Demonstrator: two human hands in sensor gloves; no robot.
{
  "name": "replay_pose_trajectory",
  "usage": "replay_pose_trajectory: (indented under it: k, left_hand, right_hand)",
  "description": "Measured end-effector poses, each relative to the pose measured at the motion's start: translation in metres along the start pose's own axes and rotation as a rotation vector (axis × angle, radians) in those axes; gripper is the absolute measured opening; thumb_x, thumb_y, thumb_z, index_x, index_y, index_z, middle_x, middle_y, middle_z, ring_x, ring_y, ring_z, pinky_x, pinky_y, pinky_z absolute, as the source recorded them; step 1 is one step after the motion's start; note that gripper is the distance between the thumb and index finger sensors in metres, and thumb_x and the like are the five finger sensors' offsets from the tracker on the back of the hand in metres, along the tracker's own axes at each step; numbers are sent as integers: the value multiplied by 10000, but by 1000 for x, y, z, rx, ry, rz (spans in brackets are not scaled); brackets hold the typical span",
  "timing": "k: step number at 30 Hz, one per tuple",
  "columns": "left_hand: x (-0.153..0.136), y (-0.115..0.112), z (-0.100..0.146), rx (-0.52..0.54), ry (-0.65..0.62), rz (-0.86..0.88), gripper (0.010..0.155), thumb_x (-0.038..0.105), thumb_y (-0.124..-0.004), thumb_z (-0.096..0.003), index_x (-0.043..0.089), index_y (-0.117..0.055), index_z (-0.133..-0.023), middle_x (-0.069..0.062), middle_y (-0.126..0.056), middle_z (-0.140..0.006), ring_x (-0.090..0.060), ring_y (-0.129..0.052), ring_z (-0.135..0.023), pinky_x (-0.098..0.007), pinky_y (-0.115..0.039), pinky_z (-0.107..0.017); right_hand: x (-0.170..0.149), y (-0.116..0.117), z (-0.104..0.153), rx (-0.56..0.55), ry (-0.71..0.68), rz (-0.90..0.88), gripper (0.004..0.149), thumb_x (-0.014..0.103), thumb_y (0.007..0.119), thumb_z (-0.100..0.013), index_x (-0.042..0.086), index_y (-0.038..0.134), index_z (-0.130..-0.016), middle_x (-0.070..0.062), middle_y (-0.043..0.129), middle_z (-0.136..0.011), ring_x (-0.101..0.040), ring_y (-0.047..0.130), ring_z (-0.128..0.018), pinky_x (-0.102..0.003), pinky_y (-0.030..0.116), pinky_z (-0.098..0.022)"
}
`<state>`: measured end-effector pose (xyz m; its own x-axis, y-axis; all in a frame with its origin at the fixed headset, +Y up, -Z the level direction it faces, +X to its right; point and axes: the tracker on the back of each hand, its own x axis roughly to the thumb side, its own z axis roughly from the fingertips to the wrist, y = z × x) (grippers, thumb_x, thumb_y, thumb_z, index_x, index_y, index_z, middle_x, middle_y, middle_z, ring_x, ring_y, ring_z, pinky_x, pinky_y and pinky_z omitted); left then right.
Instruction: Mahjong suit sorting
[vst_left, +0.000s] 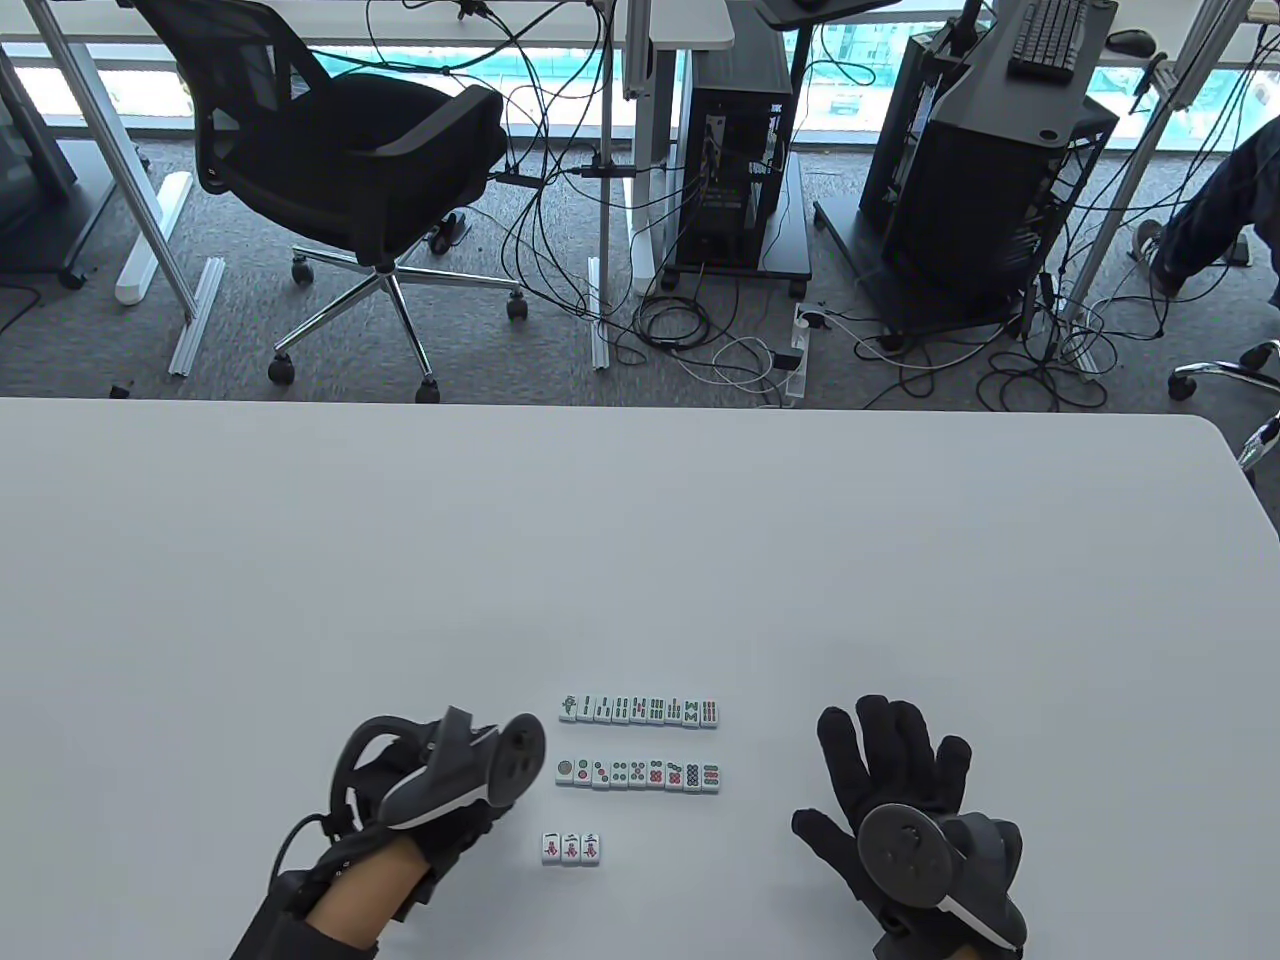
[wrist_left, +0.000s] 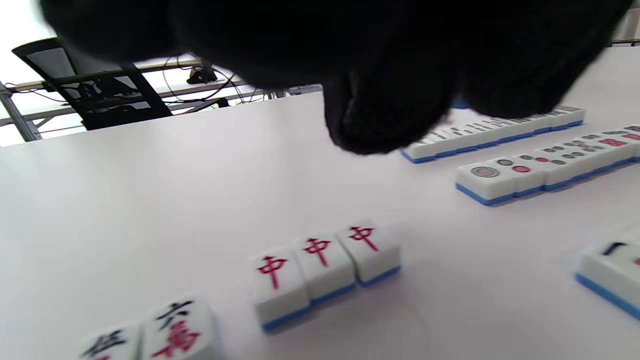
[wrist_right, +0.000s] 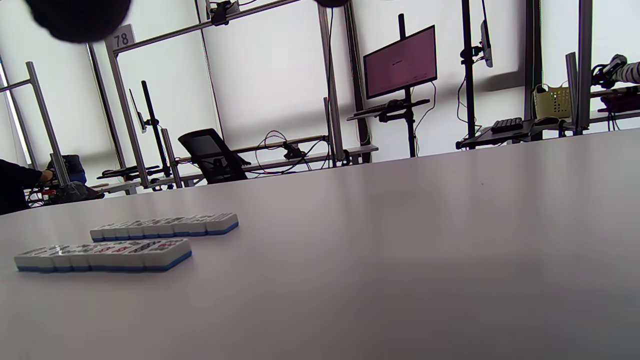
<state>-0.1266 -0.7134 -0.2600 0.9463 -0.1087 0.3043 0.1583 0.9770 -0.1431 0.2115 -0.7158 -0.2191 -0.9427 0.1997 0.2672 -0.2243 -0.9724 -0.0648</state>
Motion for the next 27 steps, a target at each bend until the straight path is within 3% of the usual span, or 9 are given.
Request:
replay_pose_trajectory:
  k: [6,10,22,27]
  left_hand:
    - [64,-8,-12,-66,-131,-62,626,545,-880,-275,154,-867,-763,142,-1015,-388,-60,-960,-87,-354,-877,-222]
    - [83,-17,-18,-123,-149,-124,627,544,-892,-263,159,-874,-757,144,-1016,-381,-58,-959,-81,-352,-878,-218]
    - [98,-32,-16,-83,-156,-265,617,560,-894,-248,177,-895,-732,157,-1012,-328,-50,-933,-34,-343,-872,-183]
    - [85,-25,-5,-63,-143,-257,657,582,-880,-248,206,-865,-787,145,-1016,-390,-61,-958,-89,-354,-874,-225]
  right_hand:
    - [0,1,0,1,-8,-8,835,629,603,-429,329,141,-1058,-126,140,-1153,-433,149,-1041,-752,216,-689]
    - [1,1,0,-1,-14,-17,835,628,604,-430,327,144,-1059,-126,143,-1154,-433,151,-1042,-751,217,-690]
    - [1,2,0,4,-19,-15,834,626,605,-430,326,148,-1060,-128,147,-1154,-435,155,-1041,-751,220,-690]
    - [1,2,0,15,-14,-14,835,627,605,-429,326,146,-1059,-128,147,-1153,-435,155,-1041,-751,221,-690]
